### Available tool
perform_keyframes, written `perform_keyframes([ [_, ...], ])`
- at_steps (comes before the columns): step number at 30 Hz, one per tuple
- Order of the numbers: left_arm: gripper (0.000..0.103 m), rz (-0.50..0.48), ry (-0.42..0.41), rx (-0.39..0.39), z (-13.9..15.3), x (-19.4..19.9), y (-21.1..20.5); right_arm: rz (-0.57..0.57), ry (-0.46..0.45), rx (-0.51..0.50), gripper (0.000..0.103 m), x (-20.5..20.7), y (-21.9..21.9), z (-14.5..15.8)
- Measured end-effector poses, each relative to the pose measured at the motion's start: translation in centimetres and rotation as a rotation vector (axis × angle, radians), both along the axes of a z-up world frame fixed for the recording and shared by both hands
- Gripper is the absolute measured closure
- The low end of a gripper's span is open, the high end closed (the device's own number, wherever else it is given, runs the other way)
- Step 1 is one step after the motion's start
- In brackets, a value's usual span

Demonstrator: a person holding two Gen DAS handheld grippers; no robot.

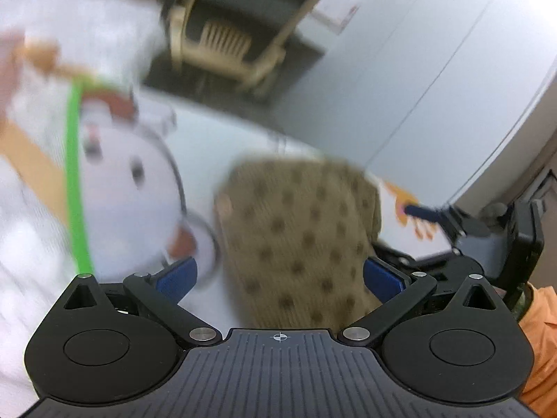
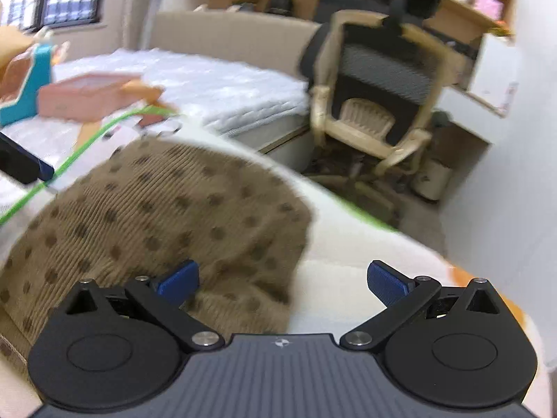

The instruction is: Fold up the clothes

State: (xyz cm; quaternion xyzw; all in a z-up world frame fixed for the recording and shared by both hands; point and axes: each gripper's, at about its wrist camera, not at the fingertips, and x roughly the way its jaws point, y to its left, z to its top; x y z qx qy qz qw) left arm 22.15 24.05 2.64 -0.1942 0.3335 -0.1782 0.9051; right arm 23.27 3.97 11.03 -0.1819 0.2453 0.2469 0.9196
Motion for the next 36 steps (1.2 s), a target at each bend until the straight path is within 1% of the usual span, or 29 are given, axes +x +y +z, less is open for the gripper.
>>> perform_keyframes([
  [2,0.0,-0.031,-0.064,-0.018,1.6,1.2,-0.9,0.052,-0.014,0.059,0.0,-1.3,-0.5,1.5],
  [3,0.0,-0.05,-0.072,-0.034,1.9,2.5,-2.0,0.099,-0.007,0.086,0.0,-1.9,-0.4,2.1],
  [4,0.0,-0.068,-0.072,-0.051,2.0,4.0,-3.3,0.157,0.019,0.108,0.0,-2.4,0.3,2.3],
  [5,0.0,-0.09,-0.048,-0.079,1.8,5.9,-4.7,0.215,0.052,0.128,0.0,-2.9,1.0,2.1],
  [6,0.0,-0.102,-0.007,-0.108,1.0,7.8,-5.8,0.272,0.086,0.148,0.0,-3.5,1.7,2.0],
  [7,0.0,-0.095,0.039,-0.123,-0.1,9.6,-6.5,0.305,0.143,0.16,0.0,-3.6,2.4,1.2],
  [9,0.0,-0.085,0.064,-0.128,-2.1,12.2,-7.5,0.335,0.291,0.172,0.0,-3.2,3.8,-1.5],
  [10,0.0,-0.079,0.06,-0.123,-2.6,12.8,-7.7,0.345,0.315,0.166,0.0,-3.3,4.0,-2.2],
  [12,0.0,-0.049,0.072,-0.131,-2.4,13.3,-7.5,0.357,0.286,0.137,0.0,-4.0,3.9,-2.9],
  [13,0.0,-0.035,0.077,-0.147,-2.1,13.2,-7.1,0.366,0.28,0.134,0.0,-4.2,3.4,-2.6],
  [15,0.0,-0.002,0.054,-0.153,-0.9,12.0,-6.2,0.388,0.28,0.144,0.0,-4.2,1.7,-1.2],
  [17,0.0,0.025,0.011,-0.124,0.0,9.4,-5.4,0.359,0.231,0.144,0.0,-3.9,-0.3,0.2],
  [19,0.0,0.045,-0.027,-0.092,0.7,6.6,-4.8,0.28,0.185,0.15,0.0,-2.7,-1.9,1.0],
  [20,0.0,0.045,-0.033,-0.082,0.6,5.3,-4.8,0.235,0.165,0.154,0.0,-2.1,-2.7,1.2],
  [21,0.0,0.05,-0.027,-0.069,0.2,4.4,-5.1,0.179,0.156,0.17,0.0,-1.5,-3.3,1.3],
  [23,0.0,0.066,-0.006,-0.038,-0.9,2.9,-5.8,0.051,0.176,0.237,0.0,0.6,-3.9,0.7],
  [24,0.0,0.074,0.004,-0.023,-1.4,2.2,-6.1,-0.011,0.17,0.252,0.0,1.6,-3.9,0.3],
  [25,0.0,0.082,0.014,-0.007,-2.0,1.4,-6.5,-0.073,0.153,0.252,0.0,2.4,-3.6,-0.3],
  [26,0.0,0.085,0.021,0.029,-2.3,0.9,-7.0,-0.113,0.123,0.23,0.0,3.1,-3.2,-1.0],
  [27,0.0,0.085,0.026,0.075,-2.6,0.5,-7.5,-0.138,0.085,0.192,0.0,3.6,-2.6,-1.7],
  [29,0.0,0.076,0.04,0.148,-3.2,0.2,-8.3,-0.193,0.066,0.064,0.0,5.1,-0.9,-3.6],
  [30,0.0,0.075,0.047,0.17,-3.5,0.1,-8.5,-0.22,0.064,-0.008,0.0,5.9,0.1,-4.5],
  [31,0.0,0.079,0.046,0.176,-3.6,0.0,-8.5,-0.235,0.07,-0.026,0.0,6.2,0.3,-4.8],
  [34,0.0,0.091,0.035,0.183,-3.7,-0.7,-8.2,-0.253,0.104,0.039,0.0,5.9,-0.4,-4.1],
  [36,0.0,0.099,0.029,0.196,-3.7,-1.0,-8.1,-0.238,0.107,0.091,0.0,4.8,-1.4,-3.1],
])
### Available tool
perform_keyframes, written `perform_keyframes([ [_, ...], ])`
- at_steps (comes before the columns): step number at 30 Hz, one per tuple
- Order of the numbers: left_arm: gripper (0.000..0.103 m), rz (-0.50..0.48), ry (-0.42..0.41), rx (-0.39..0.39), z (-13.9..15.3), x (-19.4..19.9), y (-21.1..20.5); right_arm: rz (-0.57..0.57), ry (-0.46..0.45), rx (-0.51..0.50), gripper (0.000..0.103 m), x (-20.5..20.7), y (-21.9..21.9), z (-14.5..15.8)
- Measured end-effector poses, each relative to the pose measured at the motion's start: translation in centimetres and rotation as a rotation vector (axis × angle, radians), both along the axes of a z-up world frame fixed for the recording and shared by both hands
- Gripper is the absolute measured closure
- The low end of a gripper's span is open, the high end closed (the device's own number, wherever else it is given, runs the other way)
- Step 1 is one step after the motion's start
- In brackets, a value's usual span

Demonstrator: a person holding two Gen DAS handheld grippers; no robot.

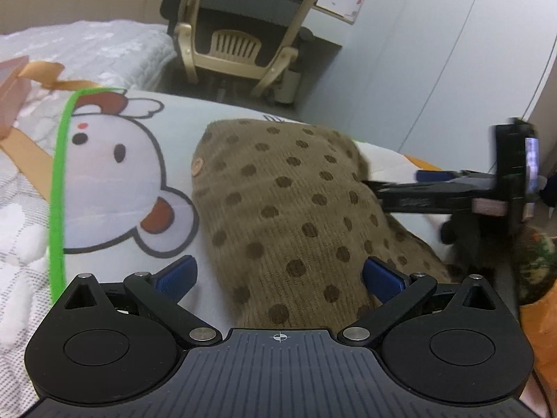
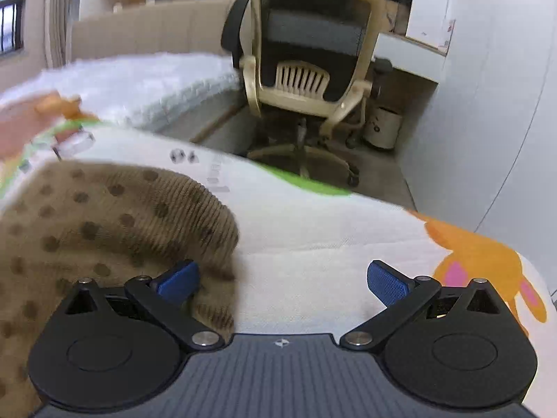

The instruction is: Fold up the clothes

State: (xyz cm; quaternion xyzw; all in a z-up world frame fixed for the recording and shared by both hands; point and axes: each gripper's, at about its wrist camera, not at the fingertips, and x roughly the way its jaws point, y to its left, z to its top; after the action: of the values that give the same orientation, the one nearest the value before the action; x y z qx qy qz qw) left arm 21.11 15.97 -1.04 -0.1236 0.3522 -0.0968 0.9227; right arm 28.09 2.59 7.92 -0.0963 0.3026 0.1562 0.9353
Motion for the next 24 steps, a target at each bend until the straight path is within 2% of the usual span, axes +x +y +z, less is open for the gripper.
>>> perform_keyframes([
  [3,0.0,0.006,0.005,0.012,0.0,-0.5,-0.1,0.081,-0.022,0.084,0.0,-3.2,-2.0,1.3],
  [4,0.0,0.007,0.007,0.014,-0.1,-0.7,-0.1,0.117,-0.024,0.08,0.0,-4.2,-2.2,1.4],
  [6,0.0,0.01,0.017,0.02,-0.3,-0.9,-0.1,0.18,-0.01,0.012,0.0,-6.3,-2.4,0.7],
  [8,0.0,0.018,0.037,0.026,-0.7,-0.9,-0.2,0.186,-0.005,-0.127,0.0,-7.5,-1.7,-0.6],
  [9,0.0,0.02,0.047,0.028,-0.8,-1.0,-0.2,0.179,-0.017,-0.137,0.0,-8.0,-1.7,-0.7],
  [12,0.0,0.043,0.057,0.052,-0.9,-1.8,-0.5,0.148,-0.008,-0.104,0.0,-8.7,-1.9,-0.1],
  [17,0.0,0.053,0.063,0.083,-1.0,-4.0,-1.6,0.195,-0.012,-0.076,0.0,-10.8,-1.9,-0.2],
  [19,0.0,0.059,0.025,0.13,-1.4,-4.9,-2.3,0.184,0.004,-0.084,0.0,-11.1,-1.6,-1.3],
  [21,0.0,0.067,-0.013,0.187,-1.9,-5.6,-3.2,0.171,0.006,-0.041,0.0,-11.0,-2.1,-2.0],
  [24,0.0,0.096,-0.017,0.193,-2.0,-6.5,-3.7,0.181,0.031,-0.012,0.0,-10.9,-2.6,-2.1],
])
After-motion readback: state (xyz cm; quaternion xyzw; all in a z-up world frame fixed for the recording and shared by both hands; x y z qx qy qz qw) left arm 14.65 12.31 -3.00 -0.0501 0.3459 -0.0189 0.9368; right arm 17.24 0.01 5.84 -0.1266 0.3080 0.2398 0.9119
